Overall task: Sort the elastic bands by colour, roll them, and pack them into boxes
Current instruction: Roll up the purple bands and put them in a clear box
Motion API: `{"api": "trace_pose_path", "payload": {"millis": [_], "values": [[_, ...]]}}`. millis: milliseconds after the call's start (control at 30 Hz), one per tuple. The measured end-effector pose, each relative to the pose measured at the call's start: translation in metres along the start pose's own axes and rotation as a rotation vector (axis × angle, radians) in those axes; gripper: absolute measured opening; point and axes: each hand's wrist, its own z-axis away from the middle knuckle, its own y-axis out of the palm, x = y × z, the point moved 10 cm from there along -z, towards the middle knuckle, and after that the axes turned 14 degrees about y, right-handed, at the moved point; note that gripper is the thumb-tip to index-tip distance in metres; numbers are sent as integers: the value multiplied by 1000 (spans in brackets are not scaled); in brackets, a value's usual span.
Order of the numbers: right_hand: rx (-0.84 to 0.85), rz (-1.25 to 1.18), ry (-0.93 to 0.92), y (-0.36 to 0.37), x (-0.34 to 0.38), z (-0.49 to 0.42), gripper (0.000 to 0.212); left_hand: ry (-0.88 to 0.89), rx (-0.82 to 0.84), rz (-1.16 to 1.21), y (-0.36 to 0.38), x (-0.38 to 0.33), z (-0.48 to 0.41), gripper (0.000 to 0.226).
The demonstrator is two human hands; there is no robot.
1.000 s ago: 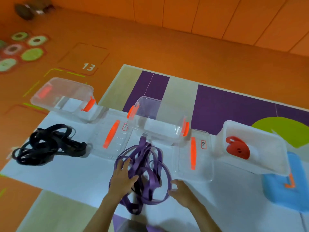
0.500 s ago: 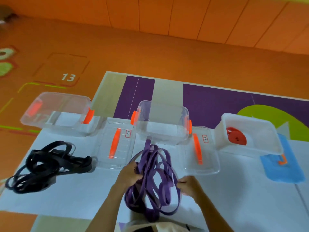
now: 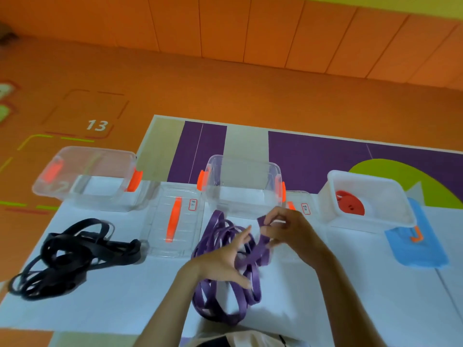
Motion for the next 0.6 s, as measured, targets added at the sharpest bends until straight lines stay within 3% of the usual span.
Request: {"api": "trace_pose_path", "payload": {"millis": [67, 233, 367, 433, 533, 600], "values": [[-45, 23, -104, 3, 36, 10, 16, 41, -57, 69, 10, -8, -6, 130], [55, -83, -189, 23, 88, 35, 21, 139, -612, 263, -26, -11, -4, 119], [185, -118, -183, 46, 103, 50, 25, 253, -697, 158, -66, -31, 2, 128], [234, -119, -193, 53, 106, 56, 27, 288, -695, 147, -84, -41, 4, 107], [250, -110, -184, 54, 107, 59, 19, 272, -492, -19, -90, -56, -1, 46], [240, -117, -171, 47, 104, 57, 22, 278, -439, -69, -91, -64, -1, 17]]}}
